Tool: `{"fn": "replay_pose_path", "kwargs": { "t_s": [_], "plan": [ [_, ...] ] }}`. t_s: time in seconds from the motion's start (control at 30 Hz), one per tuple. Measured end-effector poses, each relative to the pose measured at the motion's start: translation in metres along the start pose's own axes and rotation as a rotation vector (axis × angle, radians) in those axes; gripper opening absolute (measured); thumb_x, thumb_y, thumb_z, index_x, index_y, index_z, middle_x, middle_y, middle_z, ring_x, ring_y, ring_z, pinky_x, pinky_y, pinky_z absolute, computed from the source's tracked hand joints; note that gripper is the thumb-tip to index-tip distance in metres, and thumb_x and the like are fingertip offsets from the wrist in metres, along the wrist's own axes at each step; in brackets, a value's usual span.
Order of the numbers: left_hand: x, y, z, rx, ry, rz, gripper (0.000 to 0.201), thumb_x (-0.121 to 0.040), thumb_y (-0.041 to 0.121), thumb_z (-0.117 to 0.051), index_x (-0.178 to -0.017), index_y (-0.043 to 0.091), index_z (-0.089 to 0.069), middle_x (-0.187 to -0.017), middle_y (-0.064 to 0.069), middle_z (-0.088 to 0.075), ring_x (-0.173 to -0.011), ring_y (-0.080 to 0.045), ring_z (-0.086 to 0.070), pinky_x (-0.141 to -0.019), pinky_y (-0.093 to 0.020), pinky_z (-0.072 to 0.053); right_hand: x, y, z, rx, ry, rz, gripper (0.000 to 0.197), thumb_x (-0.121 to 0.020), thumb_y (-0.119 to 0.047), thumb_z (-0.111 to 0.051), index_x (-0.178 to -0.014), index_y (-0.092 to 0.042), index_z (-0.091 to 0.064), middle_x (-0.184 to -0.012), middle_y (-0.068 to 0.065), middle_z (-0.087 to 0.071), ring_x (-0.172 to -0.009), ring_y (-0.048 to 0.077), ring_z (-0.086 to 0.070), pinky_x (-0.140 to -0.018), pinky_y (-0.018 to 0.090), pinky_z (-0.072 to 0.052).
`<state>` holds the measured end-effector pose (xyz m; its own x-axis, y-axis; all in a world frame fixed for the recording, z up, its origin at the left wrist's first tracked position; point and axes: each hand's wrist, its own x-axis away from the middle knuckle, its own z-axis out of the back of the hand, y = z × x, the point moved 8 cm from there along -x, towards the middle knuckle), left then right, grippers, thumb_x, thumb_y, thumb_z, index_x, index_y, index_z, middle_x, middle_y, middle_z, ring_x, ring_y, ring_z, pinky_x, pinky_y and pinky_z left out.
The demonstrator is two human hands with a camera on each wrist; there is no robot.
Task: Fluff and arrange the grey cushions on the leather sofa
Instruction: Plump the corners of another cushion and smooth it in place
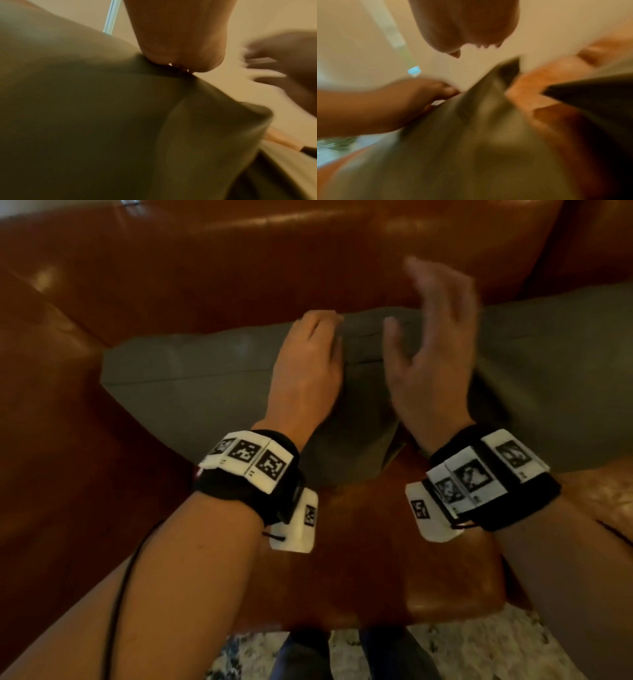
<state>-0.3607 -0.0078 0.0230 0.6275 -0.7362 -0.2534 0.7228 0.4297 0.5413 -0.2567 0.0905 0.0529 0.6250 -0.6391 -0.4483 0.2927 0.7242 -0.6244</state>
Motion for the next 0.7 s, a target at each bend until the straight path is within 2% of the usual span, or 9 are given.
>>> {"fn": "replay_pose_path", "kwargs": {
  "t_s": [0.03,0.1,0.17,0.3,0.43,0.53,0.63,0.7],
  "plan": [
    [0.004,0.002,0.0,-0.008,0.009,0.016,0.035,-0.099,0.018,-0.044,-0.13,0.006,-0.055,-0.132,-0.01,-0.055,-0.121,-0.02,-0.051,-0.107,-0.031,-0.039,0.004,-0.016,-0.025,0.011,-0.164,0.08,0.047,-0.1,-0.029,-0.044,-0.144,-0.013,-0.043,-0.148,0.008,-0.04,-0.14,0.025,-0.035,-0.116,0.035,-0.028],
    [0.014,-0.005,0.001,-0.127,0.006,0.079,0.039,-0.099,0.021,-0.041,-0.135,0.009,-0.051,-0.139,-0.01,-0.051,-0.131,-0.022,-0.045,-0.116,-0.041,-0.03,0.015,-0.01,-0.072,0.07,-0.477,-0.032,0.049,-0.105,-0.034,-0.031,-0.15,-0.017,-0.034,-0.158,0.009,-0.029,-0.148,0.025,-0.021,-0.12,0.042,-0.012],
    [0.027,-0.025,0.005,-0.311,-0.051,0.12,0.046,-0.101,0.033,-0.037,-0.141,0.012,-0.046,-0.148,-0.01,-0.044,-0.142,-0.024,-0.033,-0.12,-0.043,-0.015,0.02,0.013,-0.091,0.207,-0.587,-0.138,0.051,-0.106,-0.038,-0.027,-0.152,-0.016,-0.03,-0.16,0.01,-0.027,-0.149,0.026,-0.018,-0.12,0.043,-0.009],
    [0.049,-0.062,0.021,-0.485,-0.123,0.074,0.062,-0.099,0.054,-0.022,-0.15,0.019,-0.033,-0.157,-0.011,-0.029,-0.147,-0.029,-0.02,-0.121,-0.046,-0.009,0.018,0.044,-0.088,0.285,-0.633,-0.19,0.053,-0.106,-0.042,-0.024,-0.153,-0.019,-0.028,-0.16,0.009,-0.027,-0.149,0.028,-0.017,-0.121,0.043,-0.009],
    [0.055,-0.097,0.045,-0.51,-0.169,0.061,0.065,-0.099,0.057,-0.015,-0.153,0.021,-0.022,-0.16,-0.01,-0.021,-0.149,-0.028,-0.014,-0.121,-0.046,-0.004,0.009,0.049,-0.091,0.329,-0.648,-0.203,0.054,-0.106,-0.043,-0.02,-0.154,-0.02,-0.027,-0.16,0.01,-0.027,-0.15,0.028,-0.017,-0.122,0.044,-0.008],
    [0.055,-0.132,0.072,-0.545,-0.183,0.074,0.064,-0.099,0.056,-0.013,-0.154,0.022,-0.02,-0.161,-0.008,-0.019,-0.149,-0.028,-0.011,-0.121,-0.048,-0.002,0.003,0.049,-0.095,0.341,-0.638,-0.201,0.054,-0.106,-0.044,-0.02,-0.153,-0.02,-0.028,-0.159,0.011,-0.028,-0.149,0.029,-0.018,-0.122,0.044,-0.008],
    [0.061,-0.159,0.096,-0.565,-0.127,0.15,0.061,-0.101,0.052,-0.014,-0.153,0.022,-0.021,-0.162,-0.007,-0.018,-0.15,-0.028,-0.01,-0.12,-0.049,-0.002,0.0,0.049,-0.096,0.348,-0.639,-0.205,0.054,-0.106,-0.042,-0.02,-0.153,-0.018,-0.028,-0.159,0.012,-0.028,-0.149,0.03,-0.019,-0.122,0.045,-0.008],
    [0.073,-0.176,0.116,-0.473,0.004,0.302,0.059,-0.102,0.048,-0.018,-0.153,0.019,-0.022,-0.161,-0.009,-0.018,-0.149,-0.029,-0.012,-0.12,-0.05,-0.007,-0.001,0.045,-0.093,0.356,-0.624,-0.211,0.054,-0.106,-0.041,-0.022,-0.153,-0.015,-0.029,-0.159,0.013,-0.029,-0.149,0.032,-0.018,-0.122,0.048,-0.007]
  ]
}}
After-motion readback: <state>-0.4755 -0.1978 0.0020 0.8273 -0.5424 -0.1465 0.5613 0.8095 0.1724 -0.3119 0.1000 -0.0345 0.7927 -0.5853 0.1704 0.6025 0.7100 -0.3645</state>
